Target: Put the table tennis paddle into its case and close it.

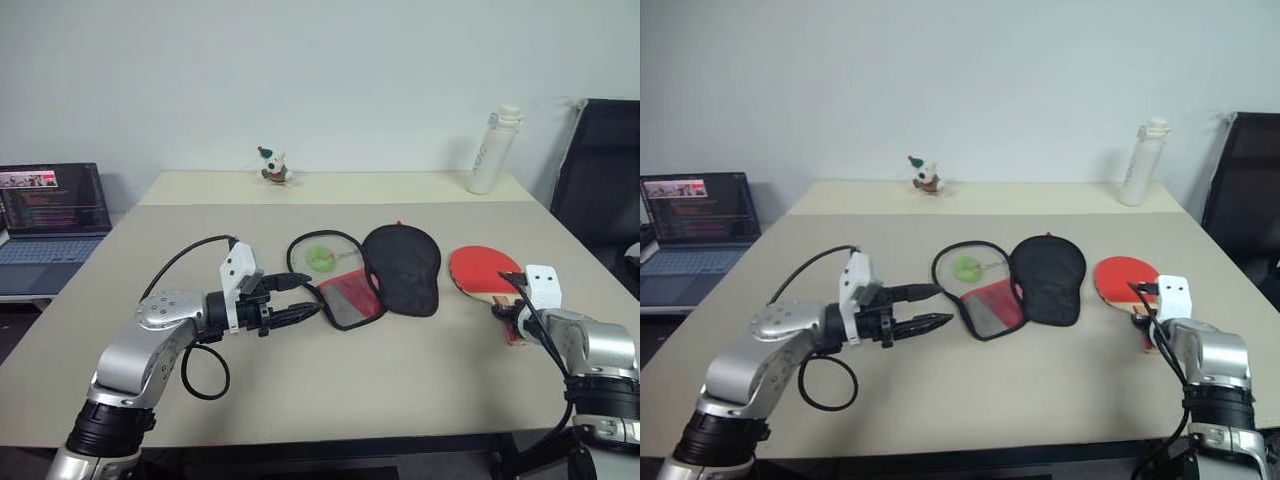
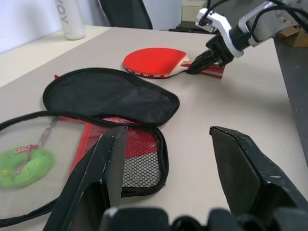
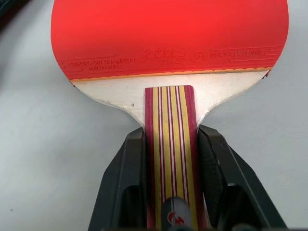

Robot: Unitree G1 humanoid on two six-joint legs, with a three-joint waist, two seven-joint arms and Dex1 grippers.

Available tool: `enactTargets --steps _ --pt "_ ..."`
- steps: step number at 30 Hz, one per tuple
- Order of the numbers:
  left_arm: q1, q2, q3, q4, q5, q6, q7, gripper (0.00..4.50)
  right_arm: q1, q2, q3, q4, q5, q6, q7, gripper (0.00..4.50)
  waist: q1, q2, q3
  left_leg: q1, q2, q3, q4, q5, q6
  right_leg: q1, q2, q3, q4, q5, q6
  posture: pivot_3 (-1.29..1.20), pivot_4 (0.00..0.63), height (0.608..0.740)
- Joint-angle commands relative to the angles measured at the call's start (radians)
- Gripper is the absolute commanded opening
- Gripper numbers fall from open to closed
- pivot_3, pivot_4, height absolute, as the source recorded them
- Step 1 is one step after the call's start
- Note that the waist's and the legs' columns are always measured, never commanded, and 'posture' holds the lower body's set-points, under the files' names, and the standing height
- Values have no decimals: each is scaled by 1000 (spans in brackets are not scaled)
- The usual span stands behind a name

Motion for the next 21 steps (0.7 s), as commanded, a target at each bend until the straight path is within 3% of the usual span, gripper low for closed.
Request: enactTargets --steps 1,7,13,21 --pt "42 34 70 -47 -16 0 14 2981 -126 48 21 -125 45 59 -22 1077 -10 2 1 0 0 2 -1 0 -1 -2 0 2 1 0 0 0 150 740" --pt "90 48 96 -84 -27 8 30 2981 -245 161 31 -209 48 117 -109 1077 3 3 2 -2 1 4 -2 1 -1 -5 2 7 -1 0 0 0 150 740" --pt "98 44 100 -98 -26 14 42 2981 -257 251 101 -259 32 106 -152 1077 19 2 2 -3 0 6 -2 0 -1 -5 1 8 -2 0 1 0 150 740" --pt "96 44 90 -106 -22 14 50 2981 -278 102 132 -112 -51 -99 -143 1077 33 2 2 -3 0 9 -2 0 0 -5 0 9 -2 -1 1 0 150 740"
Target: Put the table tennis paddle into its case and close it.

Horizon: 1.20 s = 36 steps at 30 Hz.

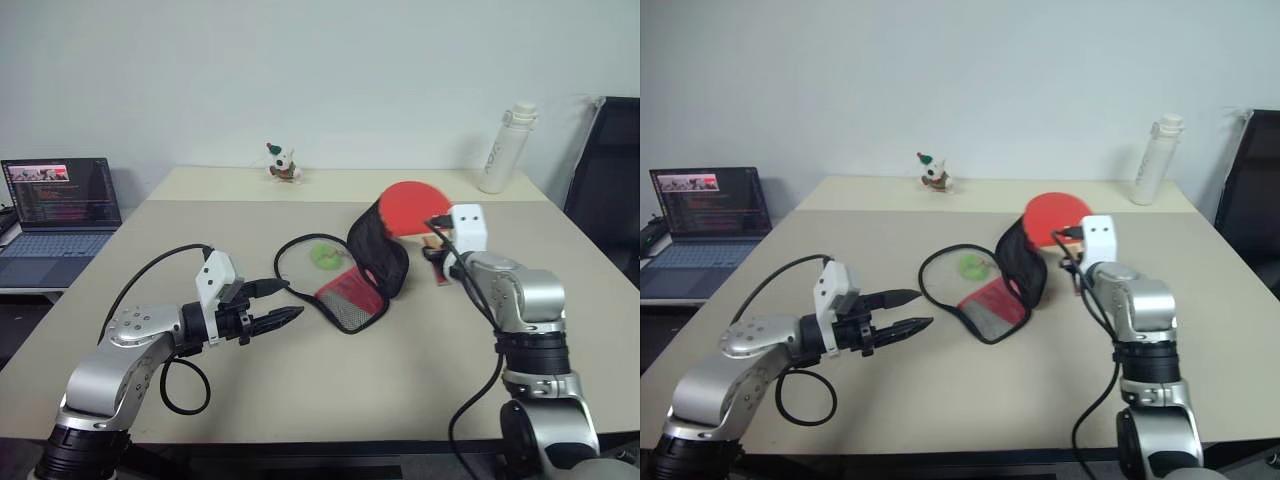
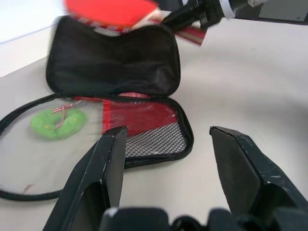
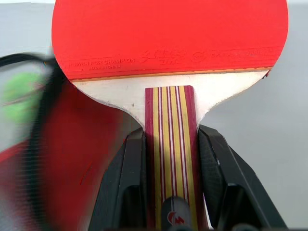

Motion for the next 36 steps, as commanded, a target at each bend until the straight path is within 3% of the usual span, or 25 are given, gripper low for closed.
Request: enactTargets --steps 1,7,13,17,27,36 --pt "-6 8 18 -39 -16 -7 5 2981 -48 -49 -28 28 -23 -102 1 1077 -1 0 0 0 0 1 0 0 0 -1 0 1 0 0 0 0 150 740" --pt "-4 5 14 -46 -21 -5 1 2981 -99 -81 -45 50 10 -87 39 1077 -19 0 0 0 1 6 -2 0 0 -5 1 7 1 0 0 0 150 740" --pt "-11 17 30 -33 -42 -1 -23 2981 -95 22 -35 -70 83 77 44 1077 -28 0 0 0 2 7 -2 0 0 -5 2 8 1 0 0 0 150 740" --pt "-26 32 44 -7 -38 -7 -23 2981 -71 104 -17 -93 78 90 8 1077 -25 0 0 0 2 7 -2 0 0 -5 2 7 2 0 0 0 150 740" --pt "-26 26 30 -33 -39 7 4 2981 -47 219 66 76 19 -92 -35 1077 -23 0 0 0 2 7 -1 0 0 -5 1 7 2 0 0 0 150 740" --pt "-31 29 25 -36 -37 10 10 2981 -94 243 77 307 -28 -264 -41 1077 -25 0 0 0 2 7 -1 0 0 -6 1 7 2 0 0 0 150 740"
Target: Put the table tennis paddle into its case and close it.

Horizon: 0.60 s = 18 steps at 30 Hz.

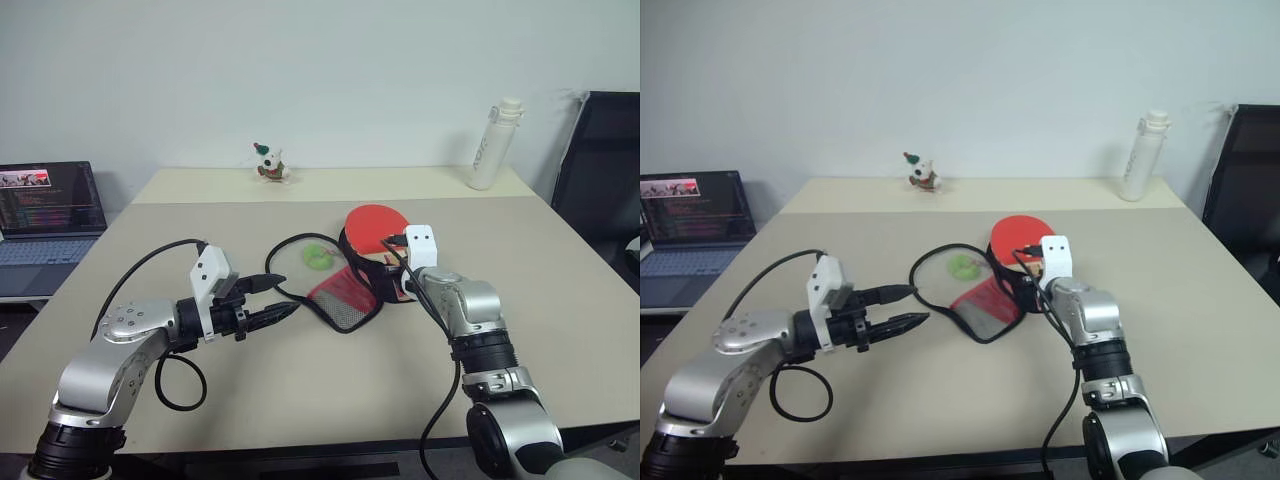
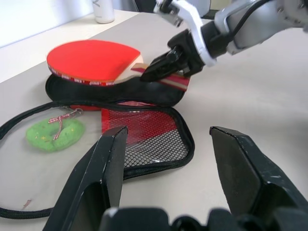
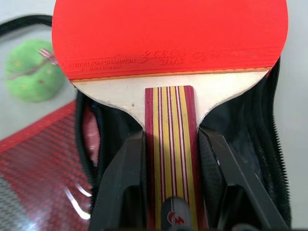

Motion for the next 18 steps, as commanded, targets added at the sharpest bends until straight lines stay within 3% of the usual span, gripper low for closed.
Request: enactTargets --steps 1,18 --pt "-19 8 9 -39 -12 2 7 2981 -60 0 -2 43 -15 -98 -1 1077 0 0 0 0 0 0 0 0 0 0 0 0 0 0 0 0 150 740" --pt "-2 6 8 -41 -9 -4 10 2981 -104 3 17 187 -39 -172 10 1077 -1 0 0 0 0 0 0 0 0 0 0 0 0 0 0 0 150 740"
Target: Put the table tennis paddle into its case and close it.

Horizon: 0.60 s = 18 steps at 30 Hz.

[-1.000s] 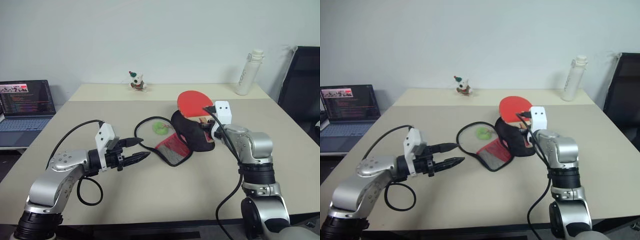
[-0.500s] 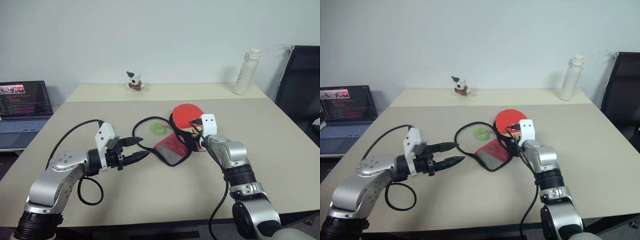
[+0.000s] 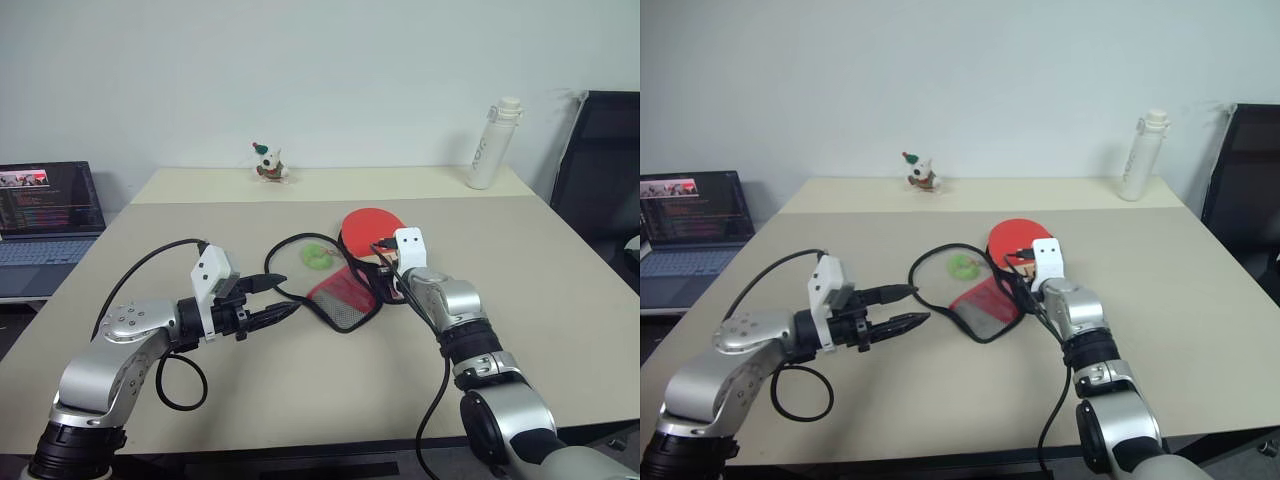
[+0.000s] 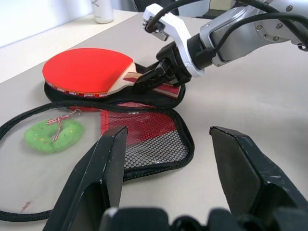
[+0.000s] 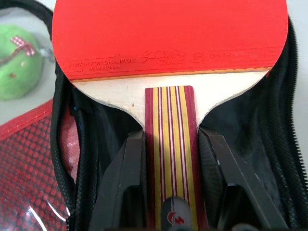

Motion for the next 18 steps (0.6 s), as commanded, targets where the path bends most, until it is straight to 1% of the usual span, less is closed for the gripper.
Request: enactTargets --steps 1,4,5,6,7,12,13,15,18 --pt "-2 6 12 -37 -9 -6 4 2981 -34 -1 -12 -21 1 -29 -6 1077 0 0 0 0 0 0 0 0 0 0 0 0 0 0 0 0 150 740" --pt "0 5 11 -37 -8 -8 5 2981 -43 3 -36 -3 3 -40 -36 1077 0 0 0 0 0 0 0 0 0 0 0 0 0 0 0 0 150 740" --pt "1 5 11 -37 -8 -8 5 2981 -45 3 -40 2 3 -44 -44 1798 0 0 0 0 0 0 0 0 0 0 0 0 0 0 0 0 150 740" --pt "1 5 11 -36 -8 -9 5 2981 -47 2 -41 7 2 -48 -48 1975 0 0 0 0 0 0 0 0 0 0 0 0 0 0 0 0 150 740" --pt "2 5 11 -36 -8 -10 5 2981 -49 2 -41 10 1 -50 -49 2305 0 0 0 0 0 0 0 0 0 0 0 0 0 0 0 0 150 740" --pt "8 4 11 -35 -7 -14 7 2981 -49 10 -47 0 7 -41 -47 4035 0 0 0 0 0 0 0 0 0 0 0 0 0 0 0 0 150 740" --pt "9 3 12 -34 -6 -15 10 2981 -50 14 -48 -12 11 -33 -44 4457 0 0 0 0 0 0 0 0 0 0 0 0 0 0 0 0 150 740" --pt "15 1 15 -31 -2 -17 19 2981 -51 19 -54 -56 26 -17 -34 4457 0 0 0 0 0 0 0 0 0 0 0 0 0 0 0 0 150 740" --pt "31 1 28 2 20 -24 42 2981 -41 2 -50 -220 89 19 55 4457 0 0 0 0 0 0 0 0 0 0 0 0 1 0 0 0 150 740"
